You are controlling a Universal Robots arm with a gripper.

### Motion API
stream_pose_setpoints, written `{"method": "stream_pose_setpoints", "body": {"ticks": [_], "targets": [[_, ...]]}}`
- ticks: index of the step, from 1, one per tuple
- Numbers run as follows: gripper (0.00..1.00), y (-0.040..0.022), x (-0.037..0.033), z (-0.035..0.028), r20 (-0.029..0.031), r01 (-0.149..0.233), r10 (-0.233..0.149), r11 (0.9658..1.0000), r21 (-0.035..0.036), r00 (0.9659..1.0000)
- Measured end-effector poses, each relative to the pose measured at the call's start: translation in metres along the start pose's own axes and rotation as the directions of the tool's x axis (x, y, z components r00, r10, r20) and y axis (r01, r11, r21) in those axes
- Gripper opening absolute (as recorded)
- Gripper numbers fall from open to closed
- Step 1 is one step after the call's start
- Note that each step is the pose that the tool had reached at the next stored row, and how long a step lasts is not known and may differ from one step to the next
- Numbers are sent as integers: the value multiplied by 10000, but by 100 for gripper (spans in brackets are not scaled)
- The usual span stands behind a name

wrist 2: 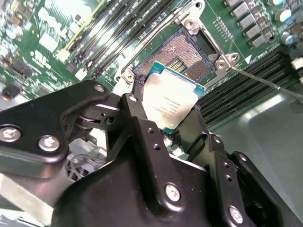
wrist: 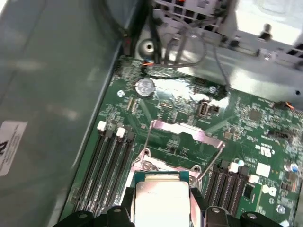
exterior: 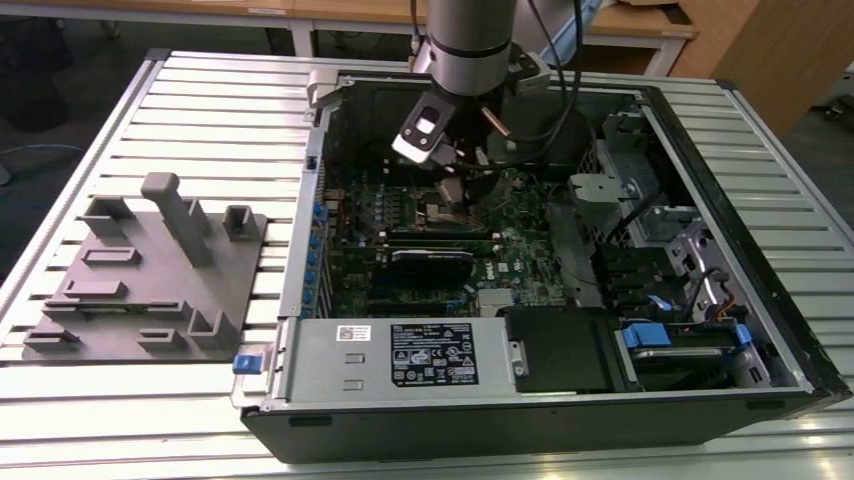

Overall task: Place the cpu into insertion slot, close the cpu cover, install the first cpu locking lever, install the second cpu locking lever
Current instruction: 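Place the cpu into insertion slot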

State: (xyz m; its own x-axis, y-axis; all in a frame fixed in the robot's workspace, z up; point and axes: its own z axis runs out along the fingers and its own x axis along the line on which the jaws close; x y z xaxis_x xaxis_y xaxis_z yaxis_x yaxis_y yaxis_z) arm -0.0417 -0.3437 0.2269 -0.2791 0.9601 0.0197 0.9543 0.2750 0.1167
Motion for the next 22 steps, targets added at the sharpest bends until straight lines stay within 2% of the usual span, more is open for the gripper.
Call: {"method": "stream_pose_setpoints", "body": {"ticks": [2, 5, 9, 10, 13, 14, 17, 18, 22], "targets": [[54, 0, 0, 3, 42, -357, 357, 9994, -7, 9994], [54, -1, 0, 7, 103, -884, 884, 9961, -21, 9960], [54, -1, -1, 7, 107, -923, 923, 9957, -15, 9957], [54, 1, 0, 10, 88, -927, 927, 9956, 97, 9957], [54, 12, -4, 12, 49, -945, 944, 9934, 649, 9955], [54, 12, -4, 12, 44, -947, 947, 9929, 713, 9955], [54, 12, -4, 12, 45, -959, 958, 9928, 716, 9954], [54, 13, -4, 14, 59, -1087, 1086, 9915, 711, 9941], [54, 11, -4, 29, 142, -1811, 1805, 9811, 684, 9835]]}}
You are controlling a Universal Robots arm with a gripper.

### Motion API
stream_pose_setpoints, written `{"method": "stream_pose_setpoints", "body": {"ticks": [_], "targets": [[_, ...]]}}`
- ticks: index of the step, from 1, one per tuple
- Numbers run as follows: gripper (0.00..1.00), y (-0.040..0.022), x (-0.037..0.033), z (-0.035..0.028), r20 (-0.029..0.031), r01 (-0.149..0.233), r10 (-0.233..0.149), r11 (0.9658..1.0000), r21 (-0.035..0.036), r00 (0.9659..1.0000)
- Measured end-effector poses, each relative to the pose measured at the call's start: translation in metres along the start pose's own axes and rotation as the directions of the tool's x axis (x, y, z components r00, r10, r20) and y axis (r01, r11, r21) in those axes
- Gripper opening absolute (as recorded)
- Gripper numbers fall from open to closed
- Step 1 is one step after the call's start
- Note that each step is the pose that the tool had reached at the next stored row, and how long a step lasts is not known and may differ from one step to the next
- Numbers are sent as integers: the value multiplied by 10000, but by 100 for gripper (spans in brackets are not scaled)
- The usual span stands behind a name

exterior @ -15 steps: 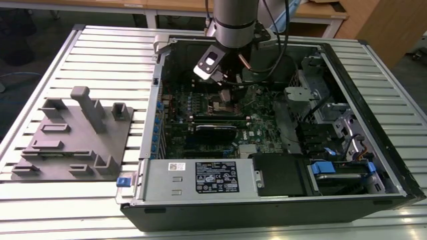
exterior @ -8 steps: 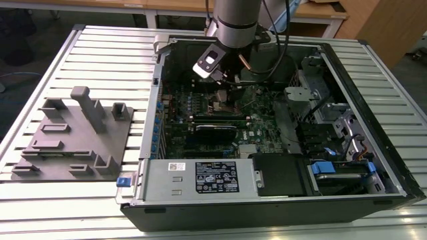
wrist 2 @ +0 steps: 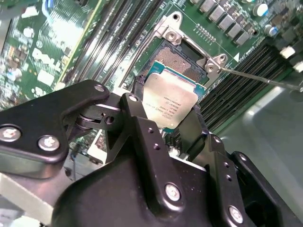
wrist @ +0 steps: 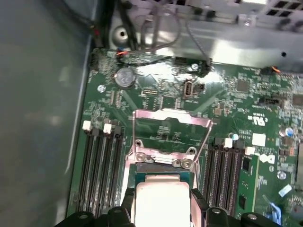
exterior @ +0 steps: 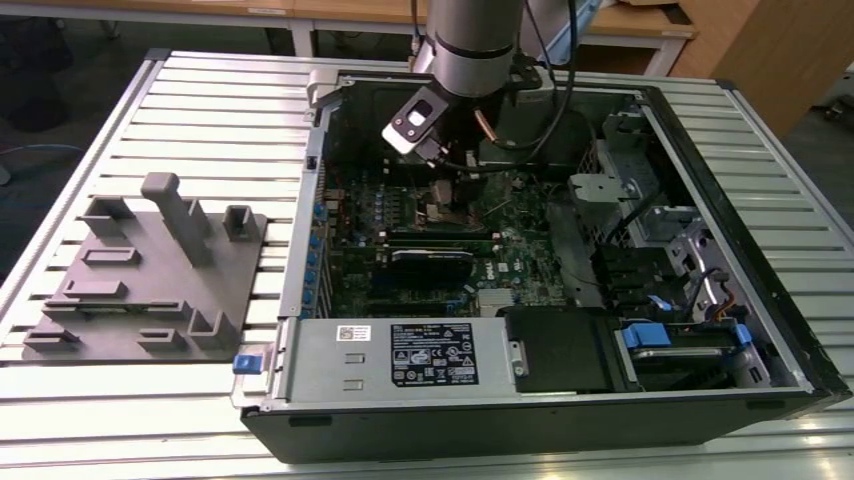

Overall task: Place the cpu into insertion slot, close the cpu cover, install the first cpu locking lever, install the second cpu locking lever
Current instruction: 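Place the cpu into insertion slot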

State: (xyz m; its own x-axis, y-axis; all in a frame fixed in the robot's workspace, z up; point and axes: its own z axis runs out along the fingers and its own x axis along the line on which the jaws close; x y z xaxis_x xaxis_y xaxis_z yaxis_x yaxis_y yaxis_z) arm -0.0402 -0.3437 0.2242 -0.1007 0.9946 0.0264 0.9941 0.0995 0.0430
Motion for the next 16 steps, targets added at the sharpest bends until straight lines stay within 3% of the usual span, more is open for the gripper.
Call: {"method": "stream_pose_setpoints", "body": {"ticks": [5, 12, 16], "targets": [[54, -4, 0, 44, 30, -725, 725, 9974, -19, 9974], [54, -13, 1, 112, 31, -759, 759, 9971, -12, 9971], [54, -16, 1, 138, 46, -1120, 1120, 9937, -22, 9937]]}}
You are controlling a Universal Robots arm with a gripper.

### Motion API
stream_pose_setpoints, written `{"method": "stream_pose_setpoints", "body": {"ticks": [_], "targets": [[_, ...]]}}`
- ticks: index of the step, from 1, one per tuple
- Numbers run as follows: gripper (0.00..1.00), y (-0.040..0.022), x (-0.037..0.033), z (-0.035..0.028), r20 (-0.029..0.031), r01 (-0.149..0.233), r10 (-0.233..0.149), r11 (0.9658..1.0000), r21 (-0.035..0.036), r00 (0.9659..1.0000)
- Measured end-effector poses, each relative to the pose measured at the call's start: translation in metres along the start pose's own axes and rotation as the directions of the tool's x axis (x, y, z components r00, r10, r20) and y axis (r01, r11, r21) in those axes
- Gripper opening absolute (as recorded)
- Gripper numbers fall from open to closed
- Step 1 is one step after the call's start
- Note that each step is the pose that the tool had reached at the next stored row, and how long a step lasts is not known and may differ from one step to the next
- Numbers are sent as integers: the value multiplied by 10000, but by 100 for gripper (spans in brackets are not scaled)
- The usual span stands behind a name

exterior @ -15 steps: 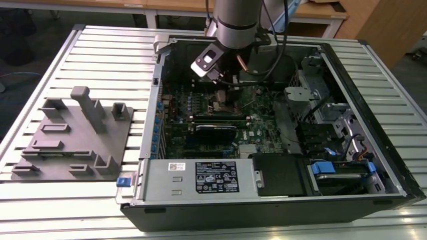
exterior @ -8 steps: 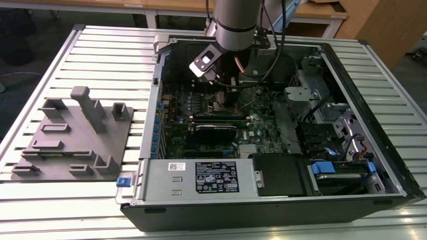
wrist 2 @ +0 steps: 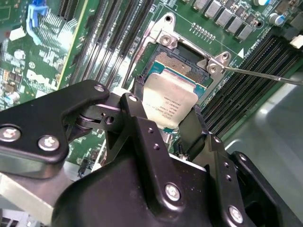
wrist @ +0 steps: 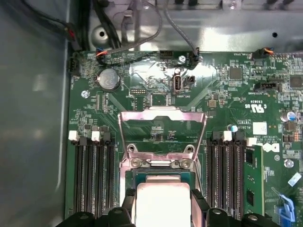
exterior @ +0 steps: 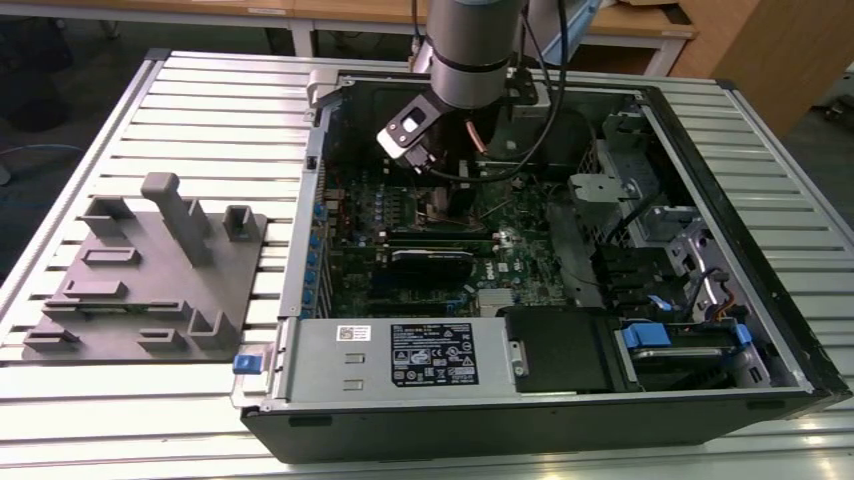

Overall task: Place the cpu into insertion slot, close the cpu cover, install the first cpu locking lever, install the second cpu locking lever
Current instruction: 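Place the cpu into insertion slot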

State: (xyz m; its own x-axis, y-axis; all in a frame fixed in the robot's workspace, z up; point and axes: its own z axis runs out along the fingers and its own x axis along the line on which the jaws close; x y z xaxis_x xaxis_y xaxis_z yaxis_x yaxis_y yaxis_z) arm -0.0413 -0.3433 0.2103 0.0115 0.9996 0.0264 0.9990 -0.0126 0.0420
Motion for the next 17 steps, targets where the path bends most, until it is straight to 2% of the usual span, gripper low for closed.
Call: {"method": "stream_pose_setpoints", "body": {"ticks": [3, 12, 17], "targets": [[54, -3, 1, 13, -1, -11, 11, 10000, -1, 10000], [54, -32, 1, 119, -2, -10, 10, 10000, -1, 10000], [54, -41, 0, 143, -1, -8, 8, 10000, -1, 10000]]}}
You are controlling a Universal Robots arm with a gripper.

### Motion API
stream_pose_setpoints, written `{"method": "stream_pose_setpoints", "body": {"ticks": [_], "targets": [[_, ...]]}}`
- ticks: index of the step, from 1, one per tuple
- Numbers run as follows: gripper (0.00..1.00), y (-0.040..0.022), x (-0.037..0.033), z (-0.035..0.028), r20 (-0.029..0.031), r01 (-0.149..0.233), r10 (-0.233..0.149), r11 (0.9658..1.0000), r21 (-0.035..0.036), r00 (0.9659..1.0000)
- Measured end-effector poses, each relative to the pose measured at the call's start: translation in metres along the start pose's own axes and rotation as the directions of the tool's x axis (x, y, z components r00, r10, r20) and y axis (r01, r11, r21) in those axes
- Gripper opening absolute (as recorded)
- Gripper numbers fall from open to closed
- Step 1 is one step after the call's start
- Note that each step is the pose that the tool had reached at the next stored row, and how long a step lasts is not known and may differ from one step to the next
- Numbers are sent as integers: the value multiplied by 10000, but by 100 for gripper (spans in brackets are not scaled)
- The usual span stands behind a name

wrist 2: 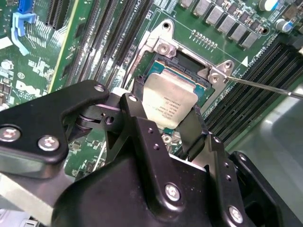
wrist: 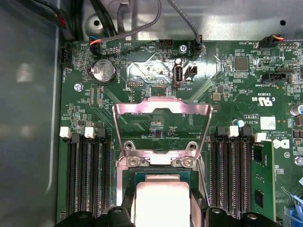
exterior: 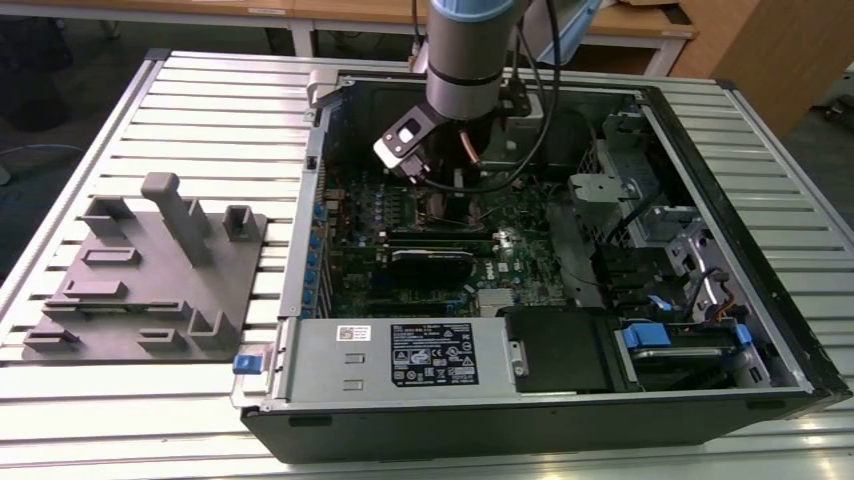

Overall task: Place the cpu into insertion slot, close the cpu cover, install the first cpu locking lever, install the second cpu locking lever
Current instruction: 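Place the cpu into insertion slot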

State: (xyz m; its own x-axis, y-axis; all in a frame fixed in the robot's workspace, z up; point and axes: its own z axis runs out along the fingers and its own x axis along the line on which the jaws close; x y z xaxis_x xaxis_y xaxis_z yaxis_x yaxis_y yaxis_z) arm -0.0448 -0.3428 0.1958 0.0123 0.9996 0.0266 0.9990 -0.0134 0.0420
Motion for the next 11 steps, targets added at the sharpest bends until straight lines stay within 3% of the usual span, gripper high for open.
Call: {"method": "stream_pose_setpoints", "body": {"ticks": [11], "targets": [[54, -22, 24, 15, -5, 99, -99, 10000, -1, 10000]]}}
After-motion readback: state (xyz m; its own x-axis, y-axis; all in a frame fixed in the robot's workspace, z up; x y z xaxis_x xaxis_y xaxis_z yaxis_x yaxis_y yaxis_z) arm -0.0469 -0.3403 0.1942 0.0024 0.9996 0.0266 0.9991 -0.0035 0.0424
